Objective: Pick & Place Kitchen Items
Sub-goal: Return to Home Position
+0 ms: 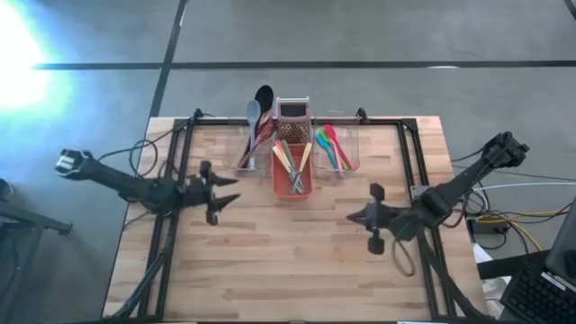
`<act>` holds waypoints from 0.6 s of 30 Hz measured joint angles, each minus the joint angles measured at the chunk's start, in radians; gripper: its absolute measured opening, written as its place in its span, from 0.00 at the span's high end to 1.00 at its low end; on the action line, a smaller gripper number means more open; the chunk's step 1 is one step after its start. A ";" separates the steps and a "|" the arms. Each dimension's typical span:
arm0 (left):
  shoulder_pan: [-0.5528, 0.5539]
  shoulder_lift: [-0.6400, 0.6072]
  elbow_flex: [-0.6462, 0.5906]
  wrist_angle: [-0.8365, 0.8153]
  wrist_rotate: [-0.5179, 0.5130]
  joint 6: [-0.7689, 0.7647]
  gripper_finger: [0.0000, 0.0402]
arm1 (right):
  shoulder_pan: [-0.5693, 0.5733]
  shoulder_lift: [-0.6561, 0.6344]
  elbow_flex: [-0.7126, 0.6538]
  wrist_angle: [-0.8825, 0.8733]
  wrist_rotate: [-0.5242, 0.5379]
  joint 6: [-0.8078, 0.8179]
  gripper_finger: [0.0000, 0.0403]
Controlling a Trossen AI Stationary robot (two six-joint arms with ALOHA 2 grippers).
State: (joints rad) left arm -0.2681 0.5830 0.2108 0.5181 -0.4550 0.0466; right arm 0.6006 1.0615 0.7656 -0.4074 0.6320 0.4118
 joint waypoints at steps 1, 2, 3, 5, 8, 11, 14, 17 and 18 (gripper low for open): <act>-0.032 -0.028 -0.036 -0.006 -0.029 -0.019 0.49 | 0.008 -0.038 -0.050 0.048 -0.002 -0.001 0.98; -0.059 -0.054 -0.067 -0.006 -0.038 -0.038 0.49 | 0.014 -0.079 -0.102 0.113 -0.004 -0.012 0.98; -0.080 -0.080 -0.090 -0.004 -0.041 -0.053 0.49 | 0.019 -0.120 -0.159 0.193 -0.010 -0.028 0.98; -0.109 -0.117 -0.120 -0.005 -0.041 -0.065 0.49 | 0.024 -0.202 -0.279 0.376 -0.055 -0.082 0.98; -0.119 -0.147 -0.145 -0.012 -0.042 -0.021 0.49 | 0.022 -0.303 -0.466 0.711 -0.189 -0.212 0.98; -0.119 -0.160 -0.156 -0.025 -0.050 0.014 0.49 | 0.017 -0.379 -0.630 0.982 -0.245 -0.336 0.98; -0.118 -0.160 -0.156 -0.063 -0.099 0.015 0.49 | -0.023 -0.444 -0.749 1.113 -0.238 -0.398 0.98; -0.098 -0.160 -0.146 -0.145 -0.112 -0.017 0.49 | -0.089 -0.496 -0.743 1.044 -0.264 -0.409 0.98; -0.086 -0.160 -0.139 -0.177 -0.112 -0.030 0.50 | -0.119 -0.508 -0.738 1.029 -0.300 -0.421 0.98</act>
State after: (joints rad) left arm -0.3542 0.4229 0.0718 0.3415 -0.5671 0.0164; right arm 0.4816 0.5535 0.0275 0.6211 0.3322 -0.0093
